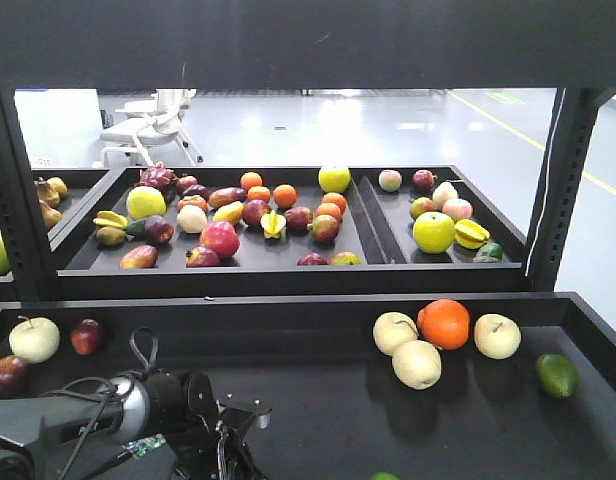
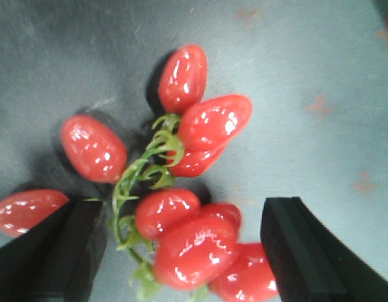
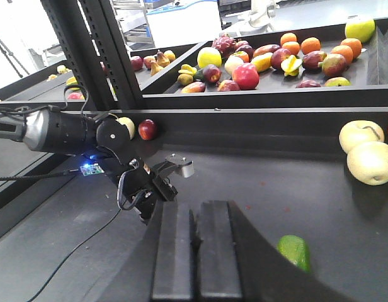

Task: Pick snacks and fruit into basket
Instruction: 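Close the left gripper on the red chili pepper bunch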

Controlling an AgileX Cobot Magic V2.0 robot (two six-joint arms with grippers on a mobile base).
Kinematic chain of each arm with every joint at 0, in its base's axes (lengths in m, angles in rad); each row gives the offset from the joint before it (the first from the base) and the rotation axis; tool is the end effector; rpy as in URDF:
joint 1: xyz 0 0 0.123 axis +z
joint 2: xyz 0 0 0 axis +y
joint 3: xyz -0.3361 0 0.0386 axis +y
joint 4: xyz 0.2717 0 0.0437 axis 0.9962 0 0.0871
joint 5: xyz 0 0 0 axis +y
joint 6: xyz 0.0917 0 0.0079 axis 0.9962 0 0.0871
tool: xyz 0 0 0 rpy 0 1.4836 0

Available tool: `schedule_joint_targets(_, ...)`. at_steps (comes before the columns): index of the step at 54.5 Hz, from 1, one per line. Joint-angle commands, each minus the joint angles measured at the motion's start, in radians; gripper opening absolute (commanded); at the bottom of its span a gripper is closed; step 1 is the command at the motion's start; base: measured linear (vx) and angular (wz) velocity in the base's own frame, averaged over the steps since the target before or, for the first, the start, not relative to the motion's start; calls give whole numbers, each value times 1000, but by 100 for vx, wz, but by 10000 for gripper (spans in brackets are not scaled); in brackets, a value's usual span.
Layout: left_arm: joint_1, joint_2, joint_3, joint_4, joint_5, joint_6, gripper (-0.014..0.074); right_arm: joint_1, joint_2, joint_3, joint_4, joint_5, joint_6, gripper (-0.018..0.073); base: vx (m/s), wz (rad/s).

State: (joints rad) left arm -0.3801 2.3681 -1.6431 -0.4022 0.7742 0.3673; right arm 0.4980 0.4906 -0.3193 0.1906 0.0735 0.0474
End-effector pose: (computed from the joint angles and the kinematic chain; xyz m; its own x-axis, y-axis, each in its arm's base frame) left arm 0.4710 -0.2153 0.0960 -0.8784 0.4255 -0.2177 0.4719 0.8445 -0.2532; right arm 0.0765 0.0431 0.2977 -0.2481 0.1329 -0.9596 -0.4438 0.8649 0.2345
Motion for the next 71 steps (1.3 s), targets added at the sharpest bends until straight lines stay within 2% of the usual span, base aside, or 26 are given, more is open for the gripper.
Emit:
schedule_joint_targets(1,-15,-56,-27,-24,-11,-12,594,-3,9,-38,-2,-81,-4,-8,0,0)
schedule_joint_targets(21,-28,-31,-27,-39,2,-21,593,-3,9,-38,-2,-81,-4,-8,0,0)
schedule_joint_targets(32,-28,-31,-50,-39,20,-74,559,-3,9,-38,-2,-81,-4,-8,0,0)
schedule_joint_targets(38,-28,-31,-59,-39,18,-74,482,-3,9,-38,-2,-82,-4,-8,0,0)
schedule_joint_targets(43,-27,-31,-59,-39,24,-74,384,-3,9,-38,-2,-82,-4,-8,0,0)
schedule_joint_targets(58,-27,-31,-59,-39,33,-74,-3,-3,9,-38,-2,-82,-4,-8,0,0)
schedule_joint_targets(71,-27,-31,-59,-39,31,-74,-6,-3,9,-38,-2,-82,-4,-8,0,0)
